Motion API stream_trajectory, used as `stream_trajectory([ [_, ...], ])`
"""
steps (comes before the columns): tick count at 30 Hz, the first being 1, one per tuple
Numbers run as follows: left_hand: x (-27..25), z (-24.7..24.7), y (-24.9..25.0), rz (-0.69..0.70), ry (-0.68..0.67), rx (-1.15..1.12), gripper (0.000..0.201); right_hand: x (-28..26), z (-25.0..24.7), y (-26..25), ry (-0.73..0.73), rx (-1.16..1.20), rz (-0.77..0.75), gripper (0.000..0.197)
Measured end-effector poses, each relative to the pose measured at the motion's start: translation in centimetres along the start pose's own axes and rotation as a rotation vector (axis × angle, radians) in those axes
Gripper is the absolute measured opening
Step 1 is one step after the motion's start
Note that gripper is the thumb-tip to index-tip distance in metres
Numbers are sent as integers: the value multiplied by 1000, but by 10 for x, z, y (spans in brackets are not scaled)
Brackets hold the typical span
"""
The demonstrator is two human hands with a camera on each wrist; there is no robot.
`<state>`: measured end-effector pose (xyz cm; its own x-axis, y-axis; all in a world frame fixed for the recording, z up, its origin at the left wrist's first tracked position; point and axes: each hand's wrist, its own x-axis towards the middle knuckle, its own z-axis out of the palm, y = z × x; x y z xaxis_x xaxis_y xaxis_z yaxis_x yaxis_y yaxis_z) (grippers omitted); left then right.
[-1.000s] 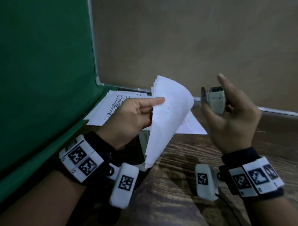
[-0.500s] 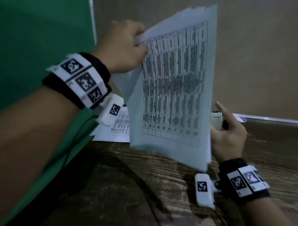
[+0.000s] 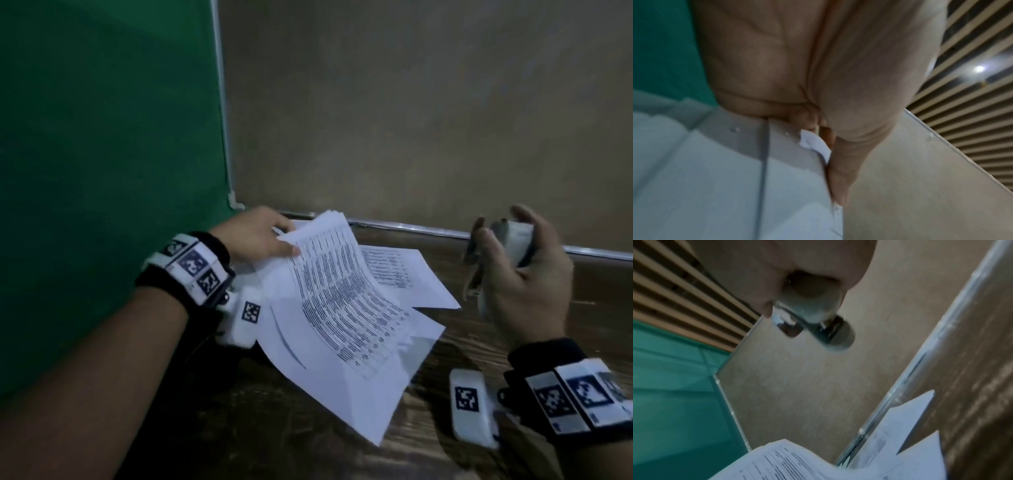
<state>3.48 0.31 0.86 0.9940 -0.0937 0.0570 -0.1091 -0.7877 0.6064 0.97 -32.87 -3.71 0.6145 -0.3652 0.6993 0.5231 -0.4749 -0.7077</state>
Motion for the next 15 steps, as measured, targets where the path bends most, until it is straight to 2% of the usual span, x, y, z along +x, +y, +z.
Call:
stream_trajectory([
  [3,0,32,1,62,-53,-84,9,-11,5,-26,-454,166,112,27],
  [6,-2,58,0,97,-125,-191,12,-23,12,-36,-764,148,134,12],
  [8,-5,72,2,174,-173,-217,14,-28,16,-33,-926,67,120,11],
  [11,-13,80,5,221,-167,-273,13,-32,20,-27,-1003,-82,97,12],
  [15,-27,75,10,224,-135,-369,15,-35,19,-29,-969,-175,35,28],
])
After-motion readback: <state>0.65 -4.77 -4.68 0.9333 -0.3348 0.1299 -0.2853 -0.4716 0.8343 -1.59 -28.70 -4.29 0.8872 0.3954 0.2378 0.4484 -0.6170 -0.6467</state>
